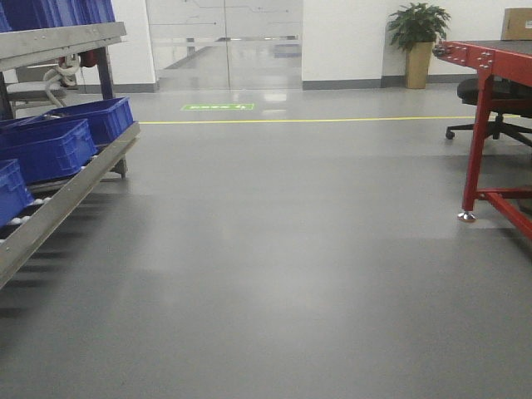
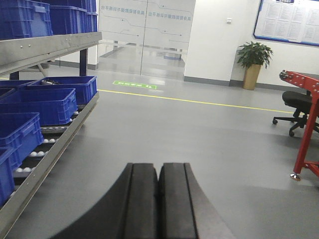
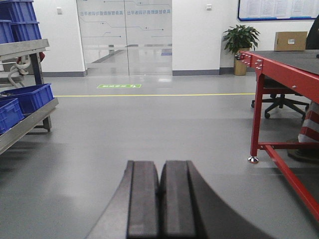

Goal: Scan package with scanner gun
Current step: 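Drive the base forward along the aisle past the blue-bin shelving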

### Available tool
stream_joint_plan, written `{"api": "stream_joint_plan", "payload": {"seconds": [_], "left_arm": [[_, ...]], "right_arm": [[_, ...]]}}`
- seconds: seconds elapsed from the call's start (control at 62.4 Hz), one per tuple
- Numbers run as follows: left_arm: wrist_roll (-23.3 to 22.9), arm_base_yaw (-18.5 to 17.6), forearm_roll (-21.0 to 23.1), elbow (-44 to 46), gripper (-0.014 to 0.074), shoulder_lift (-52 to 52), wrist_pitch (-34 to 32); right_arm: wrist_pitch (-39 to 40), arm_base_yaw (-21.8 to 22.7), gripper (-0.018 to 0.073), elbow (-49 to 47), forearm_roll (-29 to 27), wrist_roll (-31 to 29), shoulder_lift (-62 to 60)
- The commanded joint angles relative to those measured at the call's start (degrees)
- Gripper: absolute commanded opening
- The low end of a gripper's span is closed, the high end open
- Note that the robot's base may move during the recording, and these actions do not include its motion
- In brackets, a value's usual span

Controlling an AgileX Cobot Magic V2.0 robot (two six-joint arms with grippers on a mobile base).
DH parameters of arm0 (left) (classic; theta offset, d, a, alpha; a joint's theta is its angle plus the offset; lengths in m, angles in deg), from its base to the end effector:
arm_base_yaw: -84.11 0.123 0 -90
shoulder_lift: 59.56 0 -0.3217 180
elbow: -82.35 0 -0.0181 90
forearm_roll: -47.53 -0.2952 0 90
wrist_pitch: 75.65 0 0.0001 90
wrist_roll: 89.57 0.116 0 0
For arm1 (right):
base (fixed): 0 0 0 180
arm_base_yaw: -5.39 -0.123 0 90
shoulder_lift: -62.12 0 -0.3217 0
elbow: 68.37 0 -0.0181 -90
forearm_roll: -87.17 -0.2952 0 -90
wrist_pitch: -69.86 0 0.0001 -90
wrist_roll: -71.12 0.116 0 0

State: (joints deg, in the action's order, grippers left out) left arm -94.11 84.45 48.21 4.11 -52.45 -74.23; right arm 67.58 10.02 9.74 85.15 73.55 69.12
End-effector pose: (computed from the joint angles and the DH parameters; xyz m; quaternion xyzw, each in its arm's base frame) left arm 0.0894 0.0005 0.2112 -0.0332 0.6861 -0.0310 0.7261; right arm 0.0889 -0.0070 0.2106 0.0542 0.6887 -0.0007 0.7230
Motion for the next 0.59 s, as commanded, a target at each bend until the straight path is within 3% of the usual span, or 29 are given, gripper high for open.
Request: {"api": "stream_joint_plan", "payload": {"seconds": [0.0, 0.577], "left_arm": [[-0.1, 0.0, 0.4, 0.1, -0.0111, -0.2, -0.8], [-0.1, 0.0, 0.4, 0.1, -0.0111, -0.2, -0.8]], "right_arm": [[1.1, 0.3, -0.0169, 0.0, -0.2, -0.4, -0.1], [1.1, 0.3, -0.0169, 0.0, -0.2, -0.4, -0.1]]}}
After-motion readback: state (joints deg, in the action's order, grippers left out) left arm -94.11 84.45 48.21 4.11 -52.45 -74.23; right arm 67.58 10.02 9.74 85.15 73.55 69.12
